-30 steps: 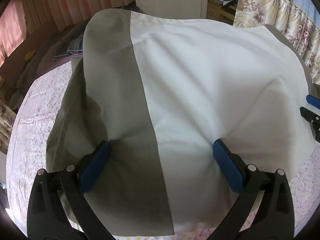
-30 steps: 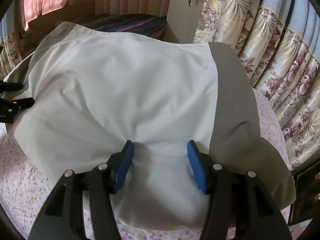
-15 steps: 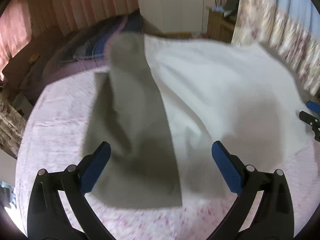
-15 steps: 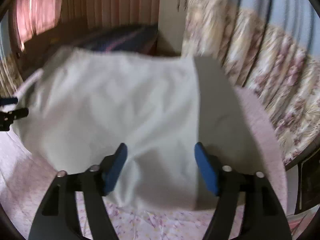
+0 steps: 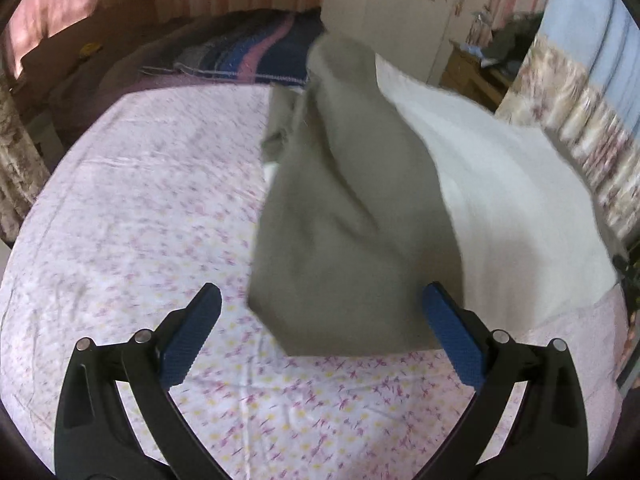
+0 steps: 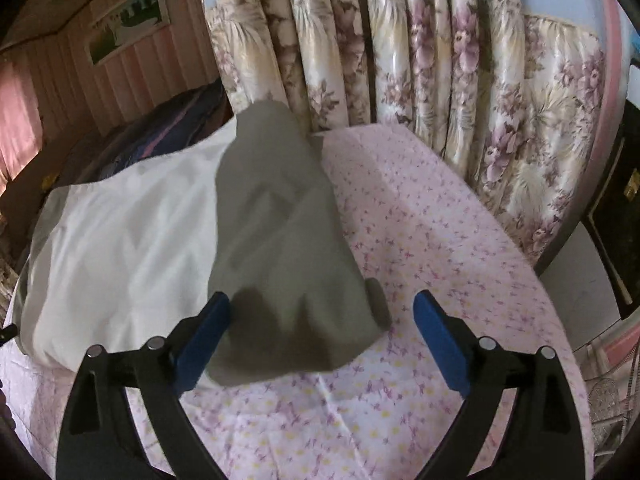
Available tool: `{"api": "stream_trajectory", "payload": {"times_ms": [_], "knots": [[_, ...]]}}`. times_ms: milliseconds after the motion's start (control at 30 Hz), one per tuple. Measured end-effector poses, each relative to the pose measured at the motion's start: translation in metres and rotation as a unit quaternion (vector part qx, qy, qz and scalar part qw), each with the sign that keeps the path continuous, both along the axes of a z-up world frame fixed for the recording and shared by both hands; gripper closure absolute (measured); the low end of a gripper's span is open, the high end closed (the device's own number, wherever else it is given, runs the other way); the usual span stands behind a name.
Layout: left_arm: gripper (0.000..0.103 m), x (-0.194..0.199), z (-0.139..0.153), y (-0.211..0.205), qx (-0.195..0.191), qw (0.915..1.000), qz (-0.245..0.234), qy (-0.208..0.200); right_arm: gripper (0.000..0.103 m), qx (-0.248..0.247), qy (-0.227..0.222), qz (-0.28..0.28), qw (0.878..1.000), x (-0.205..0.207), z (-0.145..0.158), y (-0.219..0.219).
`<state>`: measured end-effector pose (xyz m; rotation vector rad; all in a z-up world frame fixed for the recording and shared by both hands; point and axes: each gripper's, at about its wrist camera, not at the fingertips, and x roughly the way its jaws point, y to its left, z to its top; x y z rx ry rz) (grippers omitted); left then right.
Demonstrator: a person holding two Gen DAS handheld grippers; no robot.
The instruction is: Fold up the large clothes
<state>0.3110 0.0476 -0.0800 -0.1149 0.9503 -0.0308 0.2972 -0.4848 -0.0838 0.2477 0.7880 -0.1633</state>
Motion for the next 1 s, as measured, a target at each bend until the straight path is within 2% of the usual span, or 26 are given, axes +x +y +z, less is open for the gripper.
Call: {"api": "stream_trajectory", "payload": {"times_ms": [167, 233, 267, 333, 367, 433, 500, 633, 767, 833, 933, 1000], "knots": [[0.003, 0.013, -0.009, -0.010, -0.014, 0.9998, -0.015, -0.002, 0.011, 0.056, 0.009, 0.004, 0.998, 0.015, -0.016, -0.007], [0.023, 0.022, -0.012, -0.009, -0.036, 0.9990, -0.027, 0.006, 0.036, 0.077, 0.012, 0.019, 0.997, 0.020, -0.021, -0.004], [0.028, 0.026, -0.014, -0.009, -0.043, 0.9984, -0.034, 0.009, 0.039, 0.076, 0.017, 0.024, 0.997, 0.021, -0.023, 0.000], [0.050, 0.028, -0.011, -0.013, -0.037, 0.9982, -0.047, 0.006, 0.058, 0.056, 0.014, 0.037, 0.998, 0.022, -0.020, 0.010], [0.054, 0.029, -0.008, -0.016, -0.033, 0.9980, -0.053, 0.006, 0.063, 0.045, 0.015, 0.037, 0.998, 0.022, -0.017, 0.014], [0.073, 0.029, -0.001, -0.016, -0.031, 0.9977, -0.059, 0.005, 0.080, 0.031, 0.008, 0.041, 0.999, 0.020, -0.009, 0.020], [0.079, 0.029, 0.008, -0.010, -0.040, 0.9966, -0.072, -0.002, 0.085, 0.027, -0.006, 0.047, 0.998, 0.013, 0.001, 0.026], [0.091, 0.017, 0.032, 0.004, -0.042, 0.9954, -0.081, -0.029, 0.089, 0.033, -0.034, 0.078, 0.996, -0.006, 0.024, 0.046], [0.094, -0.007, 0.057, 0.024, -0.048, 0.9947, -0.074, -0.054, 0.089, 0.038, -0.069, 0.123, 0.989, -0.035, 0.050, 0.076], [0.094, -0.021, 0.063, 0.034, -0.058, 0.9943, -0.071, -0.054, 0.089, 0.035, -0.082, 0.142, 0.986, -0.050, 0.060, 0.087], [0.094, -0.060, 0.074, 0.051, -0.061, 0.9941, -0.066, -0.061, 0.090, 0.034, -0.097, 0.175, 0.979, -0.084, 0.073, 0.103], [0.094, -0.094, 0.077, 0.069, -0.082, 0.9930, -0.057, -0.063, 0.090, 0.030, -0.097, 0.192, 0.976, -0.107, 0.077, 0.109]]}}
